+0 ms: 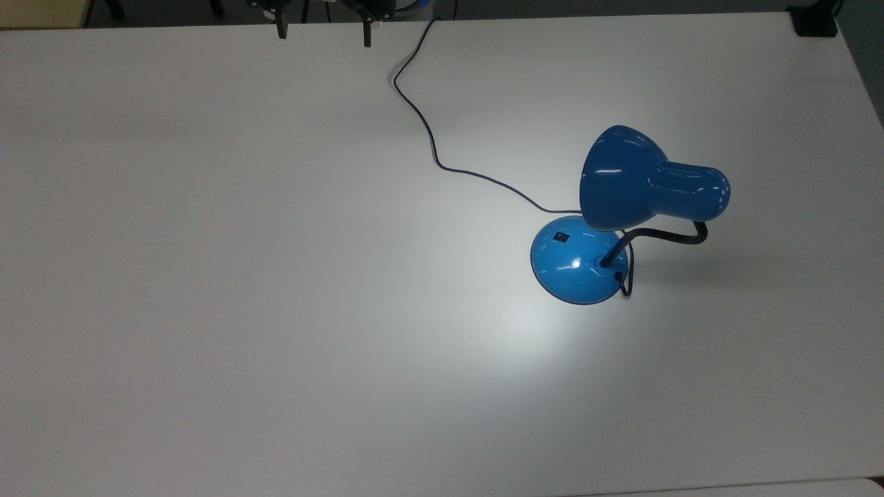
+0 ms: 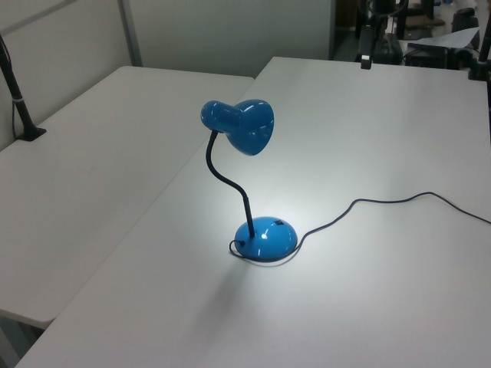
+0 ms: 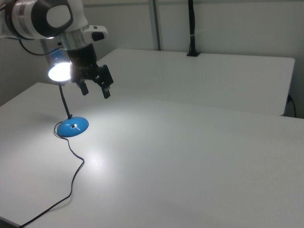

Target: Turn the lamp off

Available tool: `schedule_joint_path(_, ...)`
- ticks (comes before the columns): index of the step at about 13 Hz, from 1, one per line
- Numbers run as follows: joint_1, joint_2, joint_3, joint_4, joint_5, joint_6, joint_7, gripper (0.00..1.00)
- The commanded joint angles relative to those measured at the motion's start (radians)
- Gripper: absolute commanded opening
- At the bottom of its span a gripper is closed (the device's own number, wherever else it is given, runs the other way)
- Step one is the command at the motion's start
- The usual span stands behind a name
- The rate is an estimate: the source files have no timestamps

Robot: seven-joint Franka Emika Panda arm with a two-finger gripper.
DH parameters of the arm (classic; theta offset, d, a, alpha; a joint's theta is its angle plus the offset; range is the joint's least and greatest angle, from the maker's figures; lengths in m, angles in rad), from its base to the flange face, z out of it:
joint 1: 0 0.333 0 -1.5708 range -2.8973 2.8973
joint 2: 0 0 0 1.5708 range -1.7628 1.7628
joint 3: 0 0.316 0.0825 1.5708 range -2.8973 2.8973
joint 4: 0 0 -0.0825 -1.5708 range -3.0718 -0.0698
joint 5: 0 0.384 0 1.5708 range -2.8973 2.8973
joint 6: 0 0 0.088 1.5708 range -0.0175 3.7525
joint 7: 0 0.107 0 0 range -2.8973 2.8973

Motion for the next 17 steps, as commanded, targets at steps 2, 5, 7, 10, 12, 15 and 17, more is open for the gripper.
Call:
schedule_joint_path(2,0.004,0.006,-0.003,0.017,0.009,-0.034,0.013,1.00)
schedule_joint_path(5,0.003,0.006,-0.003,0.017,0.009,-0.034,0.010,1.00)
schedule_joint_path(7,0.003,0.006,-0.003,0.017,0.009,-0.034,0.007,1.00)
schedule_joint_path(10,0.003,0.008,-0.003,0.016,0.009,-0.034,-0.031,0.24)
schedule_joint_path(12,0.004,0.017,-0.003,0.016,0.009,-0.034,-0.037,0.00)
schedule_joint_path(15,0.011,0.018,-0.001,0.013,0.011,-0.031,-0.060,0.00)
schedule_joint_path(17,0.015,0.031,0.003,0.013,0.014,-0.022,-0.068,0.00)
